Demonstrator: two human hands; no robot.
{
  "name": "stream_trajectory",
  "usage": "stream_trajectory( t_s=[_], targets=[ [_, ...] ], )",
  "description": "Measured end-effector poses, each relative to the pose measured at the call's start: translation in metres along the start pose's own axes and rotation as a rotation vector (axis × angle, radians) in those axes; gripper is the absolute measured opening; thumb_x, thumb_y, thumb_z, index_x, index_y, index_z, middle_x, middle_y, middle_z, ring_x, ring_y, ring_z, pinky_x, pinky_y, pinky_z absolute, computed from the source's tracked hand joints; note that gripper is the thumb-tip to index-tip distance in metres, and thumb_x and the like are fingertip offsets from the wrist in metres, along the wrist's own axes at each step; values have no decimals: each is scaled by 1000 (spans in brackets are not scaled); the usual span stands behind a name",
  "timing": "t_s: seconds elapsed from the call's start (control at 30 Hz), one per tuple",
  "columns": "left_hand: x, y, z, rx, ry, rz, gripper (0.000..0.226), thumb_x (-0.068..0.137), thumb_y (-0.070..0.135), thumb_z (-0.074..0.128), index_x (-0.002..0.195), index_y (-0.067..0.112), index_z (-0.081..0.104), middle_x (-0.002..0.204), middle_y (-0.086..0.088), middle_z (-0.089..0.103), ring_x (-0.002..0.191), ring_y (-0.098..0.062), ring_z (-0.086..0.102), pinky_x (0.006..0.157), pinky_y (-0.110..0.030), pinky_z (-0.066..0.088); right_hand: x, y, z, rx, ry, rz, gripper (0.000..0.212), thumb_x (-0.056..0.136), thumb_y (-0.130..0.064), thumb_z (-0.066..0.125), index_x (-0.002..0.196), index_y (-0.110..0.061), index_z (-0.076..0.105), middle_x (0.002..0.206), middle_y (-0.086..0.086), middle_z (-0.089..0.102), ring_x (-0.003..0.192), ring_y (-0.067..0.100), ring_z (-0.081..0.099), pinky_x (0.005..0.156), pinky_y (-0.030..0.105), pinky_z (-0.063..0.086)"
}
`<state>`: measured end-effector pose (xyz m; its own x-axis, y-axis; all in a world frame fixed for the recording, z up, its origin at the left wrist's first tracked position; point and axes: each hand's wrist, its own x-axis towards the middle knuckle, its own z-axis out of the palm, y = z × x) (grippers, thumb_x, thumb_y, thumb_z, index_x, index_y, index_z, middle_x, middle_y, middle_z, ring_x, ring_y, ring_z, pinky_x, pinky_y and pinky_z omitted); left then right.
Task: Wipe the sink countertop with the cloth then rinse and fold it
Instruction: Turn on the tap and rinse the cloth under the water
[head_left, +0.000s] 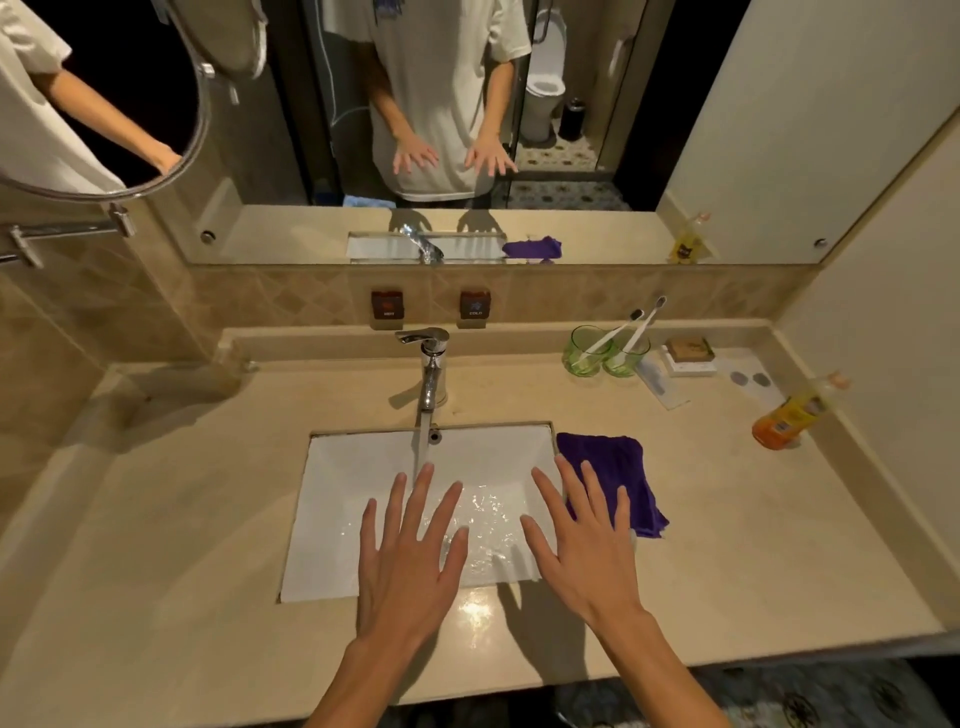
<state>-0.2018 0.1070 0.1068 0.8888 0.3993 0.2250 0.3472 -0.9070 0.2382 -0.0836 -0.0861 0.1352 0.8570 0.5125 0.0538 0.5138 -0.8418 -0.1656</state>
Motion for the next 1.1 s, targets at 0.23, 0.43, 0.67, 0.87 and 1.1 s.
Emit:
stream_trajectory(
  t_s=[0.23, 0.43, 0.67, 0.87, 1.1],
  targets=[
    [30, 49, 25, -23, -35, -1, 57, 108, 61, 17, 161, 44, 31, 174, 5, 20, 161, -22, 12, 126, -53, 13, 19, 60, -7, 18, -52, 36, 61, 103, -63, 13, 160, -41, 15, 170, -11, 2, 157, 15, -7, 125, 57, 1],
    [57, 96, 53, 4, -62, 17, 56, 106, 56, 29, 159, 40, 35, 172, 3, 25, 159, -22, 16, 127, -46, 4, 40, 122, -9, 1, -116, 58, 60, 104, -61, 14, 160, -41, 12, 170, -11, 0, 157, 16, -9, 125, 56, 1],
    [82, 137, 93, -46, -198, 22, 54, 109, 58, 21, 160, 44, 31, 173, 8, 19, 159, -17, 12, 127, -43, 3, 61, 176, -6, 41, -181, 91, 60, 102, -64, 6, 158, -47, -7, 167, -14, -18, 156, 16, -13, 126, 51, -3],
    [109, 165, 123, -131, -302, -67, 64, 105, 65, 5, 160, 44, 32, 172, 10, 18, 161, -17, 15, 128, -37, 1, 87, 209, 3, 48, -233, 157, 66, 100, -66, 8, 160, -41, 1, 171, -4, -5, 157, 23, -2, 124, 51, 4],
    [147, 178, 159, -399, -388, -310, 84, 90, 71, 11, 161, 33, 35, 171, 6, 29, 157, -16, 27, 127, -36, 19, 132, 233, 46, 43, -213, 226, 59, 97, -62, 50, 140, -23, 59, 136, 13, 61, 113, 30, 66, 80, 46, 60]
  ],
)
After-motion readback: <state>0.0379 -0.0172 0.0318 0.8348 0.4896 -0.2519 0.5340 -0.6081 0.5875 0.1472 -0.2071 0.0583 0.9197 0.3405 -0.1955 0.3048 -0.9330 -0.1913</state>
